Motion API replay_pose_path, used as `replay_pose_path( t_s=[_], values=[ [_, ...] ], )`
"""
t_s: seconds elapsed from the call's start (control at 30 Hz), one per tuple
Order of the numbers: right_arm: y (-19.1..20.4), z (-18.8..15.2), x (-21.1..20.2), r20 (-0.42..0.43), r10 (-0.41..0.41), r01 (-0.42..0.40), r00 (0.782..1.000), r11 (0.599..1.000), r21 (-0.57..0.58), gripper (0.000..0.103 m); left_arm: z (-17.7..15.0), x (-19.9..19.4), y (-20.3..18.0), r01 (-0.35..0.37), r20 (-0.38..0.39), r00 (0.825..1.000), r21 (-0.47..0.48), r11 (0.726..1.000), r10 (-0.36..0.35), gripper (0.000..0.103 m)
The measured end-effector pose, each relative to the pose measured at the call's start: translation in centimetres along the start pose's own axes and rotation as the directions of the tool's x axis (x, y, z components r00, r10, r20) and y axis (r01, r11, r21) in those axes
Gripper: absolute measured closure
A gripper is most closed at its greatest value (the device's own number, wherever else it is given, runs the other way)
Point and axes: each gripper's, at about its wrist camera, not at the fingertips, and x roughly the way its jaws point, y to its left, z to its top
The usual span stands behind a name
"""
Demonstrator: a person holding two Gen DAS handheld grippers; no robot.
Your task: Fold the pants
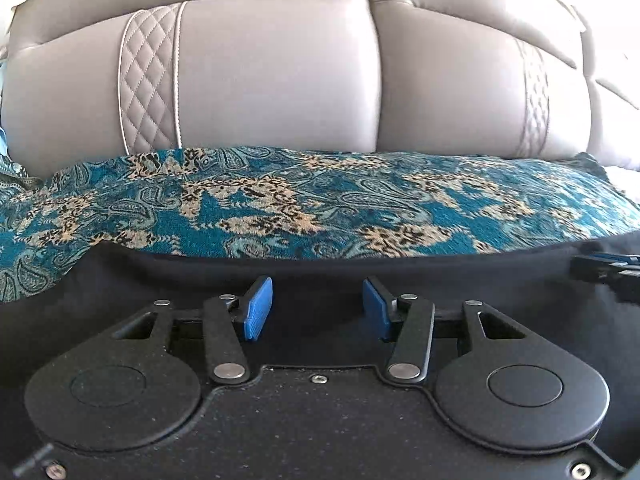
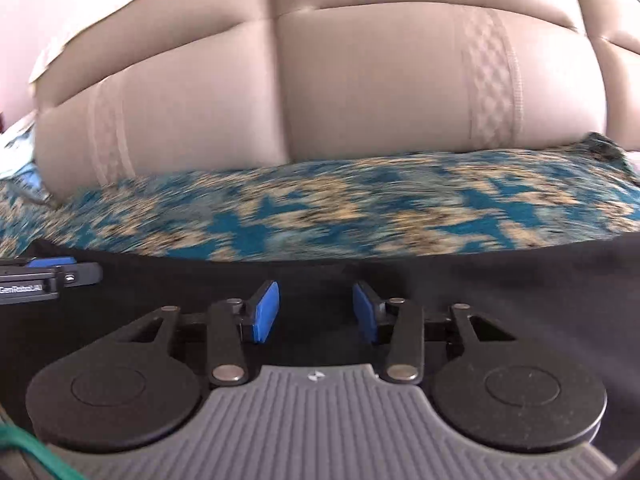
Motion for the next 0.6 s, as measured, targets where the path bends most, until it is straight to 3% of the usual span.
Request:
replay_pose_path(
  t_s=[0.13, 0.4, 0.5, 0.53, 0.6],
  values=[
    [-4.3, 0.9, 0.2, 0.015, -0.080, 0.080, 0.997, 0.997, 0.024, 0.044, 0.1, 1.1, 0.3, -0.041, 0.007, 0.999, -0.009, 0.999, 0.041, 0.049],
    [-11.9, 1.6, 0.4, 0.038, -0.240, 0.231, 0.970, 0.960, 0.156, 0.043, 0.2, 1.3, -0.1, -0.087, 0.018, 0.996, -0.011, 0.996, 0.087, 0.042],
    [-13.0, 1.6, 0.0, 0.046, -0.299, 0.283, 0.953, 0.934, 0.218, 0.030, 0.2, 1.4, -0.1, -0.097, 0.022, 0.995, -0.021, 0.995, 0.097, 0.039],
    [-13.2, 1.6, -0.4, 0.049, -0.338, 0.319, 0.940, 0.920, 0.227, 0.023, 0.2, 1.5, -0.1, -0.098, 0.021, 0.995, -0.024, 0.995, 0.099, 0.039],
    [-13.0, 1.7, -0.9, 0.047, -0.408, 0.388, 0.912, 0.893, 0.228, 0.021, 0.4, 1.5, -0.1, -0.102, 0.014, 0.995, -0.024, 0.995, 0.102, 0.037]
  ],
)
